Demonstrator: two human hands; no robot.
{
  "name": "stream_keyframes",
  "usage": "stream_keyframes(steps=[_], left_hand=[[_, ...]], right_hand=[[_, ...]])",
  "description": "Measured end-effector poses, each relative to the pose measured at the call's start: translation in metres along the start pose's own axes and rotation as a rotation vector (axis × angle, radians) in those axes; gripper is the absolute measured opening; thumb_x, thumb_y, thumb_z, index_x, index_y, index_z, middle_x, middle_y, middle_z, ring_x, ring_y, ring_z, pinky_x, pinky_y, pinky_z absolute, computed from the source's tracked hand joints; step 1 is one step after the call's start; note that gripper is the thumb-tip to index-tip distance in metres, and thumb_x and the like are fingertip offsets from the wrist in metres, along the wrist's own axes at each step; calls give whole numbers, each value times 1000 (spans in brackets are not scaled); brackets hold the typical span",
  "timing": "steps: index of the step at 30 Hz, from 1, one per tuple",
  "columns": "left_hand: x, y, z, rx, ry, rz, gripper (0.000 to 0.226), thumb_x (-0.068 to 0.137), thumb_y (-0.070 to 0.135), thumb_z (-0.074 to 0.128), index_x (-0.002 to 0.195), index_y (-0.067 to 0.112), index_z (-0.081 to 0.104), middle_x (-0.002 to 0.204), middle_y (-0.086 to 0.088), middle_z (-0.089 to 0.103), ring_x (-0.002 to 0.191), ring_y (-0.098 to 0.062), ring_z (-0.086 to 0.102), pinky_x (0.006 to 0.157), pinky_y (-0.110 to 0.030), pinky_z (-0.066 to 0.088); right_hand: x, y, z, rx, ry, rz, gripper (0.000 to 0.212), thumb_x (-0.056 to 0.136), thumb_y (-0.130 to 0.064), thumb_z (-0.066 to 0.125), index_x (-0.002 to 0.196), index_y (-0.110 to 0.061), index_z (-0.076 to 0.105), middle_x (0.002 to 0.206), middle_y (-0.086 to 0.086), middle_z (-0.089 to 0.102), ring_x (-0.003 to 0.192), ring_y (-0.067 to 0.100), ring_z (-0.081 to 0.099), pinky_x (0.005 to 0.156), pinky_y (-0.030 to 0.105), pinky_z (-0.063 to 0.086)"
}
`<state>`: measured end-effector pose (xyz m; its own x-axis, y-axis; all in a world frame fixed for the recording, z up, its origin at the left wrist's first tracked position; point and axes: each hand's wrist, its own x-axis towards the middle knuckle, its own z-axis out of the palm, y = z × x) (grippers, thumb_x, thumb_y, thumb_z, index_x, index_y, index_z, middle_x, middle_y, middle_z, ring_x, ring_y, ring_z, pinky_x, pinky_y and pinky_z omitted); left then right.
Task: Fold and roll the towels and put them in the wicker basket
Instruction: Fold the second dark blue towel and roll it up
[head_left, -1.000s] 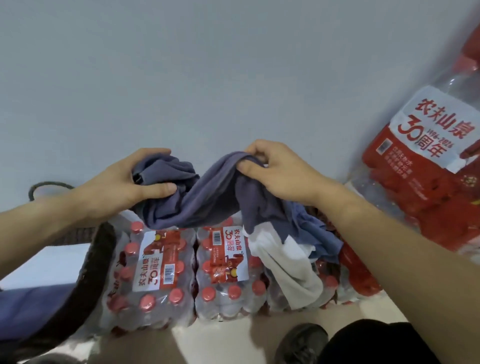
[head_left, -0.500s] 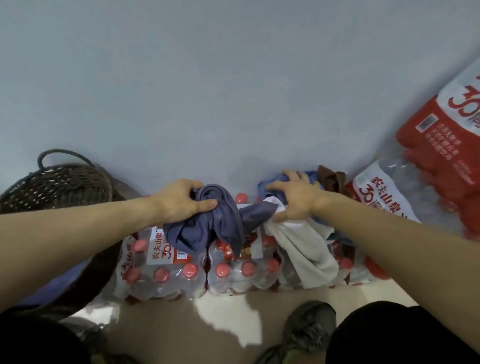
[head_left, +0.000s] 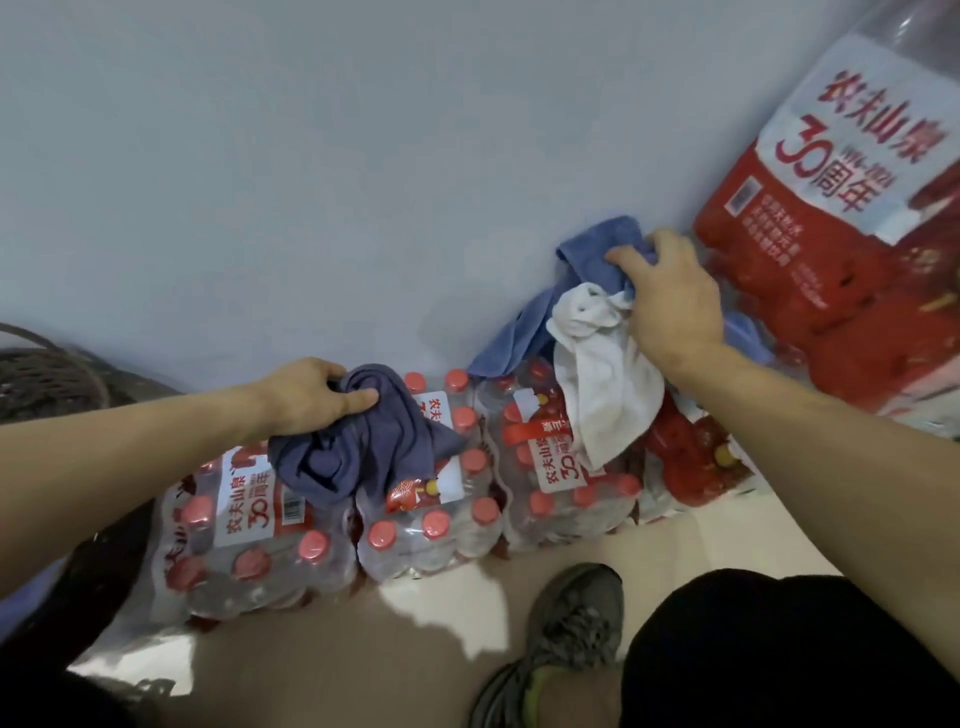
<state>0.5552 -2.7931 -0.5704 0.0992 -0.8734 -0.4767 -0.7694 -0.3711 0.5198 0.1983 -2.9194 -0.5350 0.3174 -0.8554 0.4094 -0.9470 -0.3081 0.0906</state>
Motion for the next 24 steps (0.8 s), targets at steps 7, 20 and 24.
stream_keyframes(steps=[7,20,24], left_hand=[[-14,12,6,-90,-87,23,30,90,42,65,102,15,66,97,-3,70,87,-18,64,80,-26,45],[-61,6,-36,-383,-156,389,39,63,27,86,101,28,75,102,13,75,95,-1,69,76,-8,51],[-76,-2,-57,-649,-70,344,47,74,16,77,118,29,68,106,-2,75,93,-17,73,62,-24,57]], right_hand=[[-31,-40,30,-84,-1047,-113,96,84,-49,63,156,-36,1,162,12,6,148,39,9,118,51,17],[-26,-175,-60,895,-1065,-199,76,85,-40,74,148,-32,32,135,4,54,107,14,61,87,25,50],[-33,-194,-59,1054,-1016,-105,31,88,-10,71,116,-6,60,85,19,64,57,17,59,55,30,51]])
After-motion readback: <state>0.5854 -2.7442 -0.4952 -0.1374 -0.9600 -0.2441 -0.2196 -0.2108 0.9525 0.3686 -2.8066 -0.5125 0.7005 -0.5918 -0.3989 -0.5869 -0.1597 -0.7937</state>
